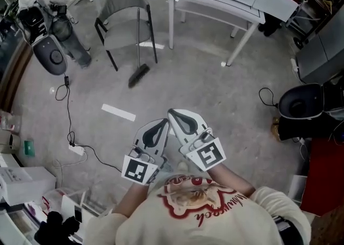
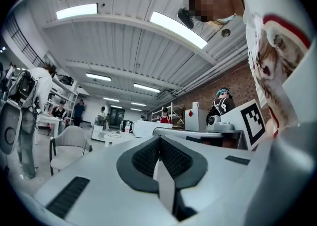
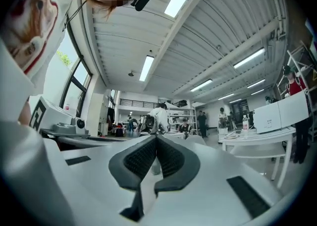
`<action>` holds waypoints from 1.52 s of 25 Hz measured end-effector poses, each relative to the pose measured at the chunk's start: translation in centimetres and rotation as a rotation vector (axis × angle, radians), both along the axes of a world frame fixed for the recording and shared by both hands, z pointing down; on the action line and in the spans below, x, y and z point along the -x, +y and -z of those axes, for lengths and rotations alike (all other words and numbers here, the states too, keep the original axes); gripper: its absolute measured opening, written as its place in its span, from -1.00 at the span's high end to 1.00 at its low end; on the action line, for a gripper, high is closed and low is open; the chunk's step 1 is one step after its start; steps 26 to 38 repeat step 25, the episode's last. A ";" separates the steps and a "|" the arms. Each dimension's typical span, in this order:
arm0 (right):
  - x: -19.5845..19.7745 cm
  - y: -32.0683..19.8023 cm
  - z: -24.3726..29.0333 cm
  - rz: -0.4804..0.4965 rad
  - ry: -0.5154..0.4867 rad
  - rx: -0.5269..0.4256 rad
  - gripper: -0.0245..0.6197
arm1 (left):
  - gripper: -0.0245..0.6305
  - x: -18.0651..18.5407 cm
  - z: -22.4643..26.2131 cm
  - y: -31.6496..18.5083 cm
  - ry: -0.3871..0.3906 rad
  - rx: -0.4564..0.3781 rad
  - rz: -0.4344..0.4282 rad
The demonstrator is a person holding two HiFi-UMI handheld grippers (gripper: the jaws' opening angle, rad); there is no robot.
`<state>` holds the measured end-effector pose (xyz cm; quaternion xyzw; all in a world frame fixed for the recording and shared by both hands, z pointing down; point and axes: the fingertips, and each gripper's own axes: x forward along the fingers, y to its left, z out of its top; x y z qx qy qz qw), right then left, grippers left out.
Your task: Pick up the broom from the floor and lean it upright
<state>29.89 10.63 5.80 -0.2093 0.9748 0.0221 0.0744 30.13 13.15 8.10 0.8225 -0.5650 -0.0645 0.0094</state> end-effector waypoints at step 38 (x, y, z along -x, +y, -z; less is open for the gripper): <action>-0.9 2.6 2.4 -0.071 -0.015 -0.015 0.85 | 0.86 0.9 1.8 3.4 -0.017 -0.031 -0.051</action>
